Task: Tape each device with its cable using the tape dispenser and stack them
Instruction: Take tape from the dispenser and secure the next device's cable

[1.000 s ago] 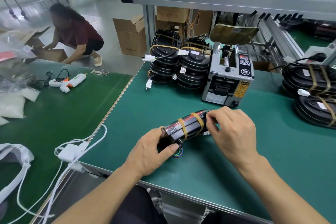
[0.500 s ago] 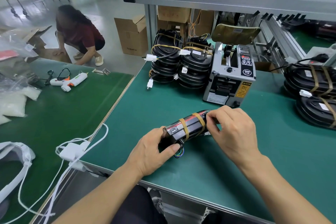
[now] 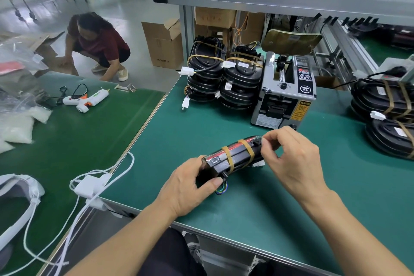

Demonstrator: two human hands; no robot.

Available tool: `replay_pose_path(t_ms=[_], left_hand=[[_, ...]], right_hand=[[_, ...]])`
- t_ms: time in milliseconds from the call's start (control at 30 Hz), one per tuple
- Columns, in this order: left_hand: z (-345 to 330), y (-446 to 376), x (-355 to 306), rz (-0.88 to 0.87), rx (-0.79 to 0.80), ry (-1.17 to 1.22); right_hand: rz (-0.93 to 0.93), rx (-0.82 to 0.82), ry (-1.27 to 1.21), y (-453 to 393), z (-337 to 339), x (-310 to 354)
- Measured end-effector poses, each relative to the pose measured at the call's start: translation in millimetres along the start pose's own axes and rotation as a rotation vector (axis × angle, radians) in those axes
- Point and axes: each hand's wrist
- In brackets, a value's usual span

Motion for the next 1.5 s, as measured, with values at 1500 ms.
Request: replay_pose_path(t_ms=[1500], left_hand=[[3.4,0.6,-5.2,0.055,0.044,-0.015]], right_hand=[[-0.034,0.057,-0.067,0.0,-3.1,-10.3]])
Point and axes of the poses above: each hand's wrist, its own y-axis away from the middle knuckle, its own z-axis out of the back of the hand, x = y × z, and after that the axes turned 4 degrees about -y, right-handed
